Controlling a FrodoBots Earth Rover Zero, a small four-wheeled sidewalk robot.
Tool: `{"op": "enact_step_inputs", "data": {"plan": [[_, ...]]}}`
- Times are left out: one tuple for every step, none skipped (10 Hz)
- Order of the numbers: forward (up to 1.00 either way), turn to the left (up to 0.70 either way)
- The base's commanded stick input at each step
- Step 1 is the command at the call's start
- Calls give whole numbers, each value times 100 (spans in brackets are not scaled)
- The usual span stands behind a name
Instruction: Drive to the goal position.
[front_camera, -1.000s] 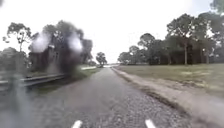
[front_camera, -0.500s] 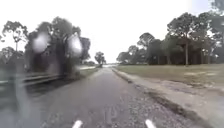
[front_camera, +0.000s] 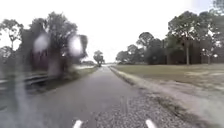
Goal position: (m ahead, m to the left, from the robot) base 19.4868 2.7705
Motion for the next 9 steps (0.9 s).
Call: {"op": "enact_step_inputs", "data": {"plan": [[99, 25], [99, 0], [99, 0], [99, 0], [99, 0], [99, 0], [99, 0], [99, 17], [99, 35]]}}
